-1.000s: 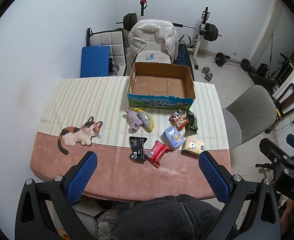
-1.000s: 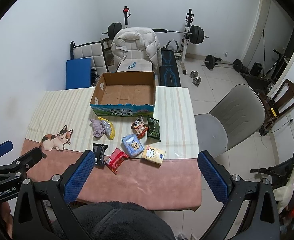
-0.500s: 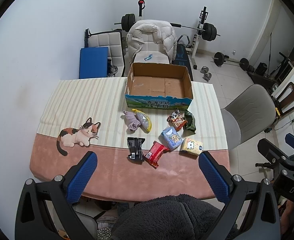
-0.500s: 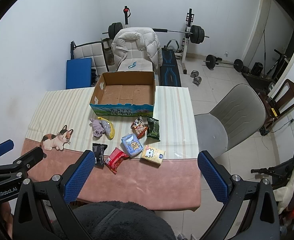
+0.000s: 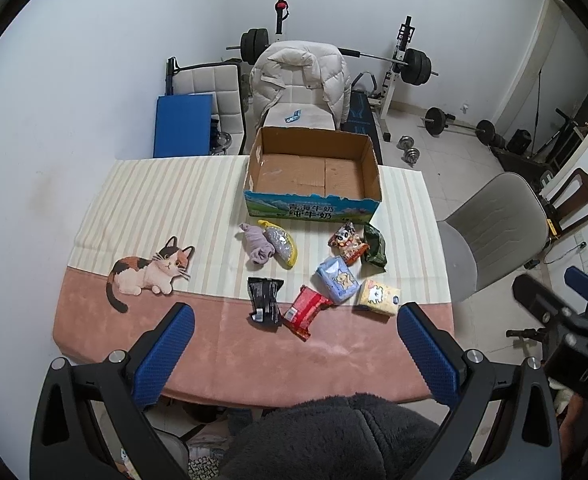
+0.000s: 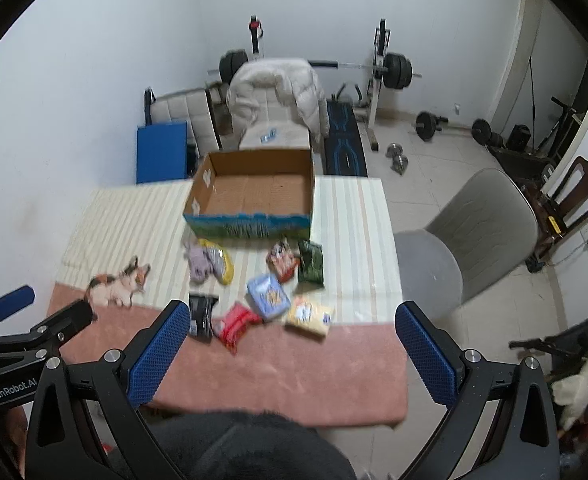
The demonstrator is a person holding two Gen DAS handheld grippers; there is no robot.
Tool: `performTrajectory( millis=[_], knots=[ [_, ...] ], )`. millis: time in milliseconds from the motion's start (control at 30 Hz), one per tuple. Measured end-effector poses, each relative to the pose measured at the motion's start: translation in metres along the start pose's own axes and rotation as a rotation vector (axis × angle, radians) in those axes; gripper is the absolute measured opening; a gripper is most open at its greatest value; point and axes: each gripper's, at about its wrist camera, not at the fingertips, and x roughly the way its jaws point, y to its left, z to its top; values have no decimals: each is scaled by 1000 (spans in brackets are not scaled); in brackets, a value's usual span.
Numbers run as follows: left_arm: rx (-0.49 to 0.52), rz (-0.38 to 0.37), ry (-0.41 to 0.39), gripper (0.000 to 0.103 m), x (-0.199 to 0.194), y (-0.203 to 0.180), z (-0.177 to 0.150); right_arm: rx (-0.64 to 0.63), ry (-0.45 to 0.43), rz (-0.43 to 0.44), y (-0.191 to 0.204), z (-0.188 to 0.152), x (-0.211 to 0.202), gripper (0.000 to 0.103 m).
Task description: Organize soft objects
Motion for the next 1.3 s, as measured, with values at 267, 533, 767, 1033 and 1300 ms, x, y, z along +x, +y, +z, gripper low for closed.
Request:
performTrajectory(
  millis=[267,533,767,1033,1300],
  knots=[
    [-23,106,58,103,100,36,18,-161,111,59,7,7,125,103],
    [14,96,309,102,242,64,5,-208,411,165,26,-5,307,103],
    [-33,-5,554,98,370,73,-27,-255,612,158,54,-24,437,103],
    [-97,-80,721,97,461,70,-64,-263,768,139,68,-61,523,103],
    [-61,-50,718,60,459,72,-85,-209,824,127,64,-87,559,93]
  ],
)
